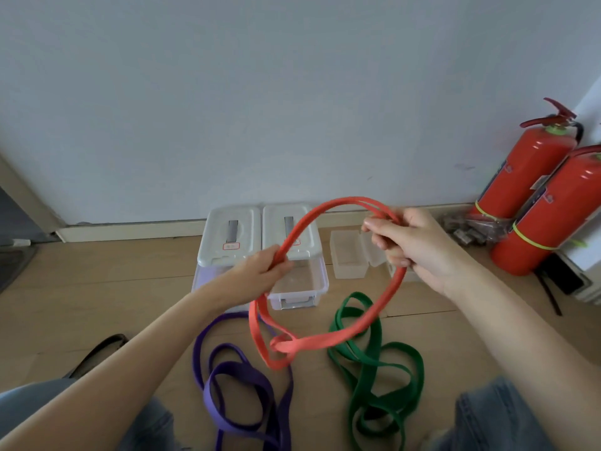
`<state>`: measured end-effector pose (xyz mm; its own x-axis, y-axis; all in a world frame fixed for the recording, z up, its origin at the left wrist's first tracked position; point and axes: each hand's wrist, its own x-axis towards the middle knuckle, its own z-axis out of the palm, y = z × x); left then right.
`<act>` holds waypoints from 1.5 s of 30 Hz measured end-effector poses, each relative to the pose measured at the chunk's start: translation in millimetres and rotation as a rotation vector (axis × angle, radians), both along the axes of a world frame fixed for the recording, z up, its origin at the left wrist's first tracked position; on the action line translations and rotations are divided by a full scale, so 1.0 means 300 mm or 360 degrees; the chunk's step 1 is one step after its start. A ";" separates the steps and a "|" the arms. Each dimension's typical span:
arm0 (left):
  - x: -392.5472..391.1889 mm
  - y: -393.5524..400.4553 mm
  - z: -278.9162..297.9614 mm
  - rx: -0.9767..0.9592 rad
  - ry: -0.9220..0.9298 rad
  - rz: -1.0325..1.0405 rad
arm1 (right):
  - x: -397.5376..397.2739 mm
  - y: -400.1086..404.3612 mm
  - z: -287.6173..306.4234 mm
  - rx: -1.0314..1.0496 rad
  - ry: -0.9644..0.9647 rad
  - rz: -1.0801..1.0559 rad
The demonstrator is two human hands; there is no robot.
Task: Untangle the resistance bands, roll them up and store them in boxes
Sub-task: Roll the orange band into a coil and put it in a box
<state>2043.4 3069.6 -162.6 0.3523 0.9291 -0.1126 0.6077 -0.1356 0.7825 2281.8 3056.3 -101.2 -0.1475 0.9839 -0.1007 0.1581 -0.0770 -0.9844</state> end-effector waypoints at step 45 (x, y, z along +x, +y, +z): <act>0.048 0.124 -0.668 -0.0210 0.0236 0.0492 | 0.071 0.065 -0.536 -0.0727 -0.1197 0.1631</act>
